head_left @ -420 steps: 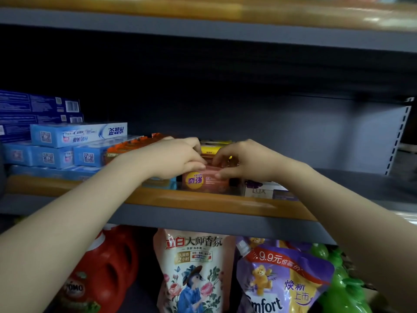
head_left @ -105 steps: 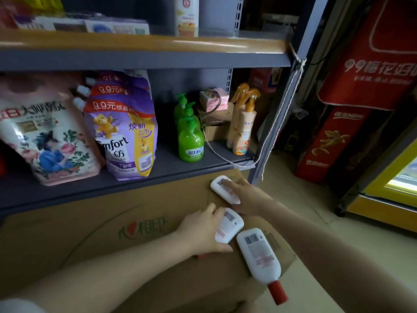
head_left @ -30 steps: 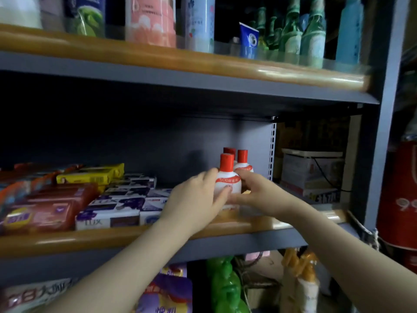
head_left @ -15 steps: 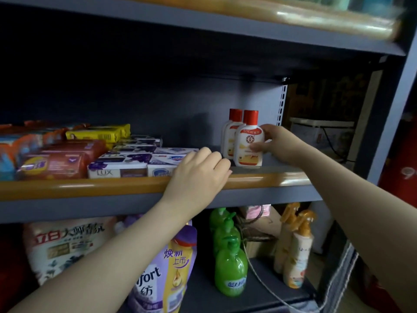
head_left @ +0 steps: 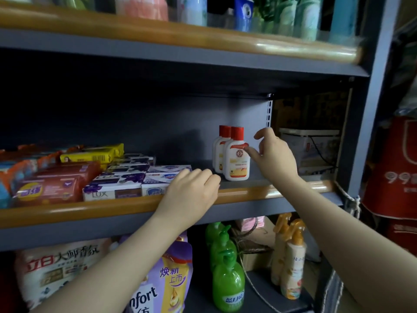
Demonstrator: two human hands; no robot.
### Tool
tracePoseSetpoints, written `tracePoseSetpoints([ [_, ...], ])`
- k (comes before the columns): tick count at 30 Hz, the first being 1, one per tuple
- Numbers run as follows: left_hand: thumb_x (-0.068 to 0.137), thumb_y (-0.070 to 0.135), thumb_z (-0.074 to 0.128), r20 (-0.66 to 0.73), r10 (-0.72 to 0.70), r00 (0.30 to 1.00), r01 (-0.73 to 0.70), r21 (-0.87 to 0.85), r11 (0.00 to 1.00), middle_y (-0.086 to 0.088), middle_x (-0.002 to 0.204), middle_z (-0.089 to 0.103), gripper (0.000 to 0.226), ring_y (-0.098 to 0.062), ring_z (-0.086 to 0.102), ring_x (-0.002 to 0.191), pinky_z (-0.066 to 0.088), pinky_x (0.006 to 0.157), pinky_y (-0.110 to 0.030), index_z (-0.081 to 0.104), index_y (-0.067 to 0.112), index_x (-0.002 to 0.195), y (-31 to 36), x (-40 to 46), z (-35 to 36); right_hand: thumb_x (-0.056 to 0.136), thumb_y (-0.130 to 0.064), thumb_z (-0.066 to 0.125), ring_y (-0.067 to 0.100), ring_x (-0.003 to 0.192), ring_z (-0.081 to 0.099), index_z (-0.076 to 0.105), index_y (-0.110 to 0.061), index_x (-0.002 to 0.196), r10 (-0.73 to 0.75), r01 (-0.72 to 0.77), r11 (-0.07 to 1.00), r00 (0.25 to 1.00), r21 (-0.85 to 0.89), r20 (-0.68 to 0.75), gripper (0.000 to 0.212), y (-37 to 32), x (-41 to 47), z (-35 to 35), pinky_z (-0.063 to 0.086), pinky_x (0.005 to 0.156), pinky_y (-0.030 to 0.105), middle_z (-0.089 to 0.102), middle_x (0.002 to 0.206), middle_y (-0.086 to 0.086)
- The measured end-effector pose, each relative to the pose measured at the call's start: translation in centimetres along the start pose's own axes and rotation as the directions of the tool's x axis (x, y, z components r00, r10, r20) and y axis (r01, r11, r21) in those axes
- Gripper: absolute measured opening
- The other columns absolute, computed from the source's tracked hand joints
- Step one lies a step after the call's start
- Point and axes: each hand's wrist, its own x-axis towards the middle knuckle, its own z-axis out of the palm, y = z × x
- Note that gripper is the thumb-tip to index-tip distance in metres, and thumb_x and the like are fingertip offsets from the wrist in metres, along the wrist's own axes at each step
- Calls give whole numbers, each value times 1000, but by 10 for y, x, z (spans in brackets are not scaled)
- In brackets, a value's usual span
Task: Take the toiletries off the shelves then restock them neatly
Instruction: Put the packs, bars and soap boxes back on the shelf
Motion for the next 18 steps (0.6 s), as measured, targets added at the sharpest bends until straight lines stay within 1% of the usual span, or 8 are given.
tracePoseSetpoints([
  [2, 85, 14, 53, 3, -3, 1000, 3, 29, 1000, -1, 64, 55, 15, -21, 56, 60, 41, 56, -34, 62, 14, 73, 0, 0, 1, 93, -33, 52, 24, 66, 54, 50, -10, 109, -165, 169, 985, 979, 29, -121, 28, -5, -28, -16, 44, 55, 36, 51, 67, -4],
  [4, 83, 12, 53, 4, -14, 1000, 14, 45, 999, -2, 64, 55, 14, -23, 57, 60, 43, 57, -35, 62, 13, 73, 1, 0, 2, 90, -31, 51, 26, 56, 53, 54, -9, 99, -293, 301, 953, 948, 46, -124, 25, -5, -60, -30, 41, 50, 36, 38, 53, -14],
  [6, 83, 10, 53, -4, -5, 1000, 5, 49, 999, -3, 65, 57, 13, -25, 59, 62, 44, 58, -36, 62, 12, 76, 2, 0, 0, 87, -30, 51, 19, 53, 49, 55, -10, 96, -350, 349, 934, 937, 80, -4, 22, 2, -91, -39, 36, 48, 31, 34, 50, -18],
  [8, 83, 10, 53, -37, 22, 999, -20, 61, 998, -6, 77, 63, 13, -27, 60, 74, 45, 64, -38, 65, 11, 86, 5, 0, -5, 89, -25, 56, 15, 59, 49, 54, -14, 96, -361, 338, 932, 897, 128, 256, 13, 12, -122, -47, 31, 55, 28, 40, 55, -18],
  [10, 80, 9, 55, -77, 57, 995, -54, 41, 998, -8, 95, 65, 19, -27, 55, 92, 42, 75, -38, 65, 11, 95, 14, -4, -12, 89, -25, 58, 12, 77, 53, 55, -17, 98, -335, 316, 938, 733, 140, 591, 12, 25, -157, -51, 33, 67, 24, 54, 76, -15],
  [12, 77, 9, 56, -87, 109, 990, -112, -23, 993, -10, 105, 65, 22, -27, 50, 101, 40, 82, -39, 65, 11, 97, 33, -22, -15, 91, -31, 56, 14, 96, 55, 55, -17, 114, -174, 265, 963, 496, 42, 851, 27, 43, -196, -50, 38, 77, 24, 61, 105, -2],
  [14, 76, 10, 55, -38, 156, 987, -160, -108, 981, -12, 110, 64, 23, -28, 48, 104, 40, 84, -39, 65, 12, 96, 53, -52, -11, 91, -31, 56, 20, 107, 53, 50, -19, 125, -55, 215, 976, 309, -13, 950, 37, 61, -239, -45, 39, 84, 25, 58, 120, 2],
  [18, 73, 17, 48, 221, 332, 917, -270, -268, 925, -11, 111, 63, 26, -26, 47, 103, 37, 82, -37, 67, 12, 91, 91, -127, -6, 90, -11, 57, 21, 121, 44, 46, -12, 135, -66, 193, 980, 122, 41, 990, 46, 80, -297, -43, 27, 85, 12, 46, 136, 8],
])
